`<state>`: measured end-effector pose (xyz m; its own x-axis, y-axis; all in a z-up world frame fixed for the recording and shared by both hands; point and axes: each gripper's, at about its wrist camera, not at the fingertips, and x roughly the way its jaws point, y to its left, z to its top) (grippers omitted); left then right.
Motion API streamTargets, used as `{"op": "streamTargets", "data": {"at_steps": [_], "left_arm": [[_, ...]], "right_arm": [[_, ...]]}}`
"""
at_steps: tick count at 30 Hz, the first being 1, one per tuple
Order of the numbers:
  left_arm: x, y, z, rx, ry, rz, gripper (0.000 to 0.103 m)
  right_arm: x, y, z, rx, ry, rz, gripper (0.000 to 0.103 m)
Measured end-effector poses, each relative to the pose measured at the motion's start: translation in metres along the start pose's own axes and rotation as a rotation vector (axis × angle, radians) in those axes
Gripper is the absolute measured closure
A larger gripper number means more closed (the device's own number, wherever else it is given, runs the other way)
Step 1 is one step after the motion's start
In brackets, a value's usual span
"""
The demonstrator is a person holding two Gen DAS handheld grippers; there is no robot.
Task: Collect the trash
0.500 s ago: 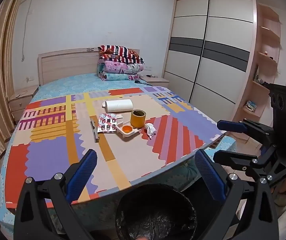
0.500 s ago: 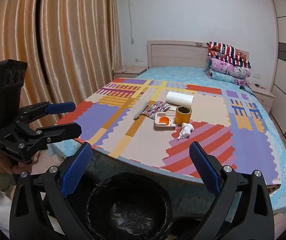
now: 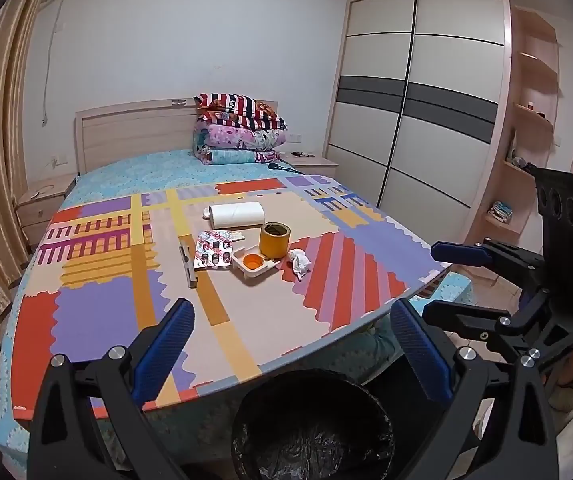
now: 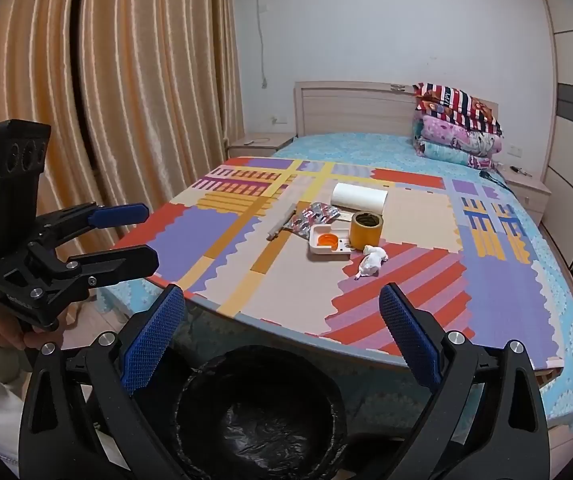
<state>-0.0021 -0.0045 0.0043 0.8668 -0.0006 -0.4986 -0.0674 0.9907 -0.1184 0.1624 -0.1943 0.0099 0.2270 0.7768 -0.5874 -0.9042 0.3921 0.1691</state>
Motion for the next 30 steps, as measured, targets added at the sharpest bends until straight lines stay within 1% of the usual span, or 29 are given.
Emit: {"op": "streamTargets", "data": {"at_steps": [30], "left_arm": [[-0.0015,0.0016,0.0020,-0.007,0.000,0.002,0.008]], "right_arm": [[0.0009,-0.0016,0.0003,0.004,0.001,-0.004,0.004]]}}
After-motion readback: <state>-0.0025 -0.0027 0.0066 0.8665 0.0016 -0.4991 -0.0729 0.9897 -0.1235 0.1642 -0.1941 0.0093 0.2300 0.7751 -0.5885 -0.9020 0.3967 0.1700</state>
